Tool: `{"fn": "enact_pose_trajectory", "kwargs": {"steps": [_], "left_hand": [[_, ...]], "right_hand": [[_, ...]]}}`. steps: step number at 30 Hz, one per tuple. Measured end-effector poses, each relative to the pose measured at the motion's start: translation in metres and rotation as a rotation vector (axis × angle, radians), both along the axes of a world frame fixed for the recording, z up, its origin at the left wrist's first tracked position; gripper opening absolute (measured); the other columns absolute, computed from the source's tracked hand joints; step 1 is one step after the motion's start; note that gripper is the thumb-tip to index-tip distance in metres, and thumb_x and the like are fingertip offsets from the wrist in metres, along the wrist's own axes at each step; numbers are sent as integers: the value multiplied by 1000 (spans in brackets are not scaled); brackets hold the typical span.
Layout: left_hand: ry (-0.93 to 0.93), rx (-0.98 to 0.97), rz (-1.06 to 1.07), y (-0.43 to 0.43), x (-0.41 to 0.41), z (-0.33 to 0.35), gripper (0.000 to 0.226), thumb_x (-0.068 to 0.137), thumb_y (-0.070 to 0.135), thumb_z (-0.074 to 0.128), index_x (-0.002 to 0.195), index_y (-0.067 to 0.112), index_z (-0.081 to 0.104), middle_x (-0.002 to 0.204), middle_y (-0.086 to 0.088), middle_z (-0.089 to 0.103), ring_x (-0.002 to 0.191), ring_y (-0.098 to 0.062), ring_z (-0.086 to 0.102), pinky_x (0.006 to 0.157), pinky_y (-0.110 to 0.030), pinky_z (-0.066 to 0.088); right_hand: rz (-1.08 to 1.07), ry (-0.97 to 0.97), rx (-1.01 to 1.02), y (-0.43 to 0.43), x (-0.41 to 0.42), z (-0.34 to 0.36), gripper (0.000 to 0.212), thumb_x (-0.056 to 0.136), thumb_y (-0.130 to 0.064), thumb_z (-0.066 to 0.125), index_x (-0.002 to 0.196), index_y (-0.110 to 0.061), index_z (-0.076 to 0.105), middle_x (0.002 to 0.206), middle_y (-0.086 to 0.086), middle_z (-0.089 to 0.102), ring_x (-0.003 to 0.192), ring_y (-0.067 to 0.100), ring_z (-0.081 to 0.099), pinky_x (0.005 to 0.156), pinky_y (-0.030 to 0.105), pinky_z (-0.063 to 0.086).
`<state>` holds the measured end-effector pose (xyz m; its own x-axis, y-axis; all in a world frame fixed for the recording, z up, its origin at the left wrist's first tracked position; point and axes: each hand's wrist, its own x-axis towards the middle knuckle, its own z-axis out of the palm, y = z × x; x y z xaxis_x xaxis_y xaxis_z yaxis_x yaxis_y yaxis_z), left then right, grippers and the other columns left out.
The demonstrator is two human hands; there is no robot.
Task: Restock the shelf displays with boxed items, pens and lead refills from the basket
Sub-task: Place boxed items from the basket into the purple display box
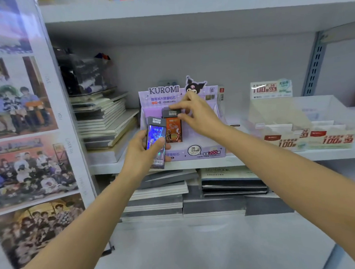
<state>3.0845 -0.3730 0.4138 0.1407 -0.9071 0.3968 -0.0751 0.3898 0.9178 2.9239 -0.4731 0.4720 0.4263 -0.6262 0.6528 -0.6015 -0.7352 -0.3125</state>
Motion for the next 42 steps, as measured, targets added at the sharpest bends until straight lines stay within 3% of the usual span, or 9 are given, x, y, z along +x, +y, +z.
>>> {"fn": "enact_pose_trajectory", "kwargs": {"steps": [3,7,10,12,17,20,23,32,42], "left_hand": [[-2,-13,-31,4,-4,3,30,94,7,59,123,-1,54,107,-27,65,82,-27,68,59,-30,59],[-32,-75,-63,4,-9,8,27,93,9,61,119,5,58,102,-17,69,79,-26,70,58,-27,57],[-76,-134,-73,4,-18,8,19,92,7,63,111,11,61,95,-10,70,77,-12,70,63,-30,59],[-141,-131,2,2,-23,5,20,92,13,65,111,12,61,99,-10,71,85,-20,71,74,-40,59],[-690,-387,457,-2,-24,-7,28,90,22,65,116,13,60,107,2,58,100,-21,55,84,-32,41],[-939,-412,497,-1,-24,-22,35,91,23,63,124,16,58,121,0,59,114,-22,50,91,-31,30],[-1097,-387,422,-3,-23,-36,30,93,27,60,121,17,62,125,2,61,118,-19,53,103,-35,27],[-1206,-545,411,-21,-14,-35,14,87,20,65,99,13,66,105,-2,67,92,-24,64,79,-38,46],[-1173,-590,379,-28,-12,-33,23,88,28,47,90,12,65,96,-2,67,87,-24,62,72,-36,45]], "right_hand": [[-11,15,20,9,-5,2,41,95,-15,59,135,-17,56,108,-2,40,95,12,44,80,23,39],[159,-225,150,31,-11,9,40,96,-28,59,134,-17,55,108,0,57,91,13,55,74,21,45],[230,-146,338,43,-15,10,36,93,-19,64,127,-10,59,100,6,66,84,10,62,70,23,53],[235,-143,353,45,-20,10,28,93,-10,63,120,-3,61,96,9,66,78,13,63,68,26,53],[84,-341,144,42,-48,26,21,95,-3,55,116,0,59,96,13,63,79,20,57,68,35,54],[-27,-282,34,35,-57,32,19,95,-7,55,113,-4,61,98,11,66,82,22,57,81,44,53],[-102,-154,-28,28,-53,29,20,94,-12,59,113,-10,64,100,5,68,88,23,61,84,38,49],[-141,77,-16,1,-35,17,25,95,-14,59,119,-10,63,111,11,68,100,28,60,88,42,47],[-151,165,47,-8,-32,28,24,95,-17,59,119,-13,62,110,8,66,92,19,54,83,34,45]]}}
